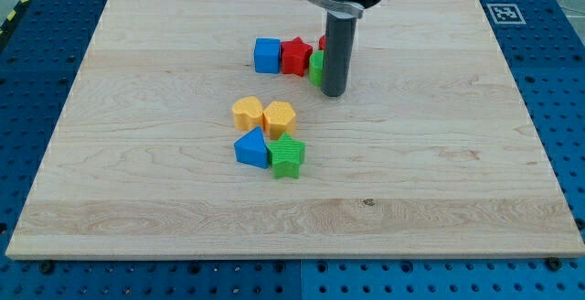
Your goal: Move your arm from green circle to yellow heart
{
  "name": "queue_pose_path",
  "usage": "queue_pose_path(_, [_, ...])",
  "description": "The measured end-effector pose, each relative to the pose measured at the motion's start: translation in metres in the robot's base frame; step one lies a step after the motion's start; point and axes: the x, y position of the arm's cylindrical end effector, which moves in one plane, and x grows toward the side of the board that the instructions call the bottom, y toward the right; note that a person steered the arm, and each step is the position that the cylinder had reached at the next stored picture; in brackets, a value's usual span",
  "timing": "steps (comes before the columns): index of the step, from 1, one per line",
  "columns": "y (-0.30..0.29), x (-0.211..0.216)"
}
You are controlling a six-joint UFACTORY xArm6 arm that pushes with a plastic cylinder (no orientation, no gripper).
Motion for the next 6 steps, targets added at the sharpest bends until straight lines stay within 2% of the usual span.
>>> queue_pose_path(2, [-0.020,0.027])
queue_pose_path(5, [-0.148,0.015])
queue_pose_path(6, [-0.172,0.043])
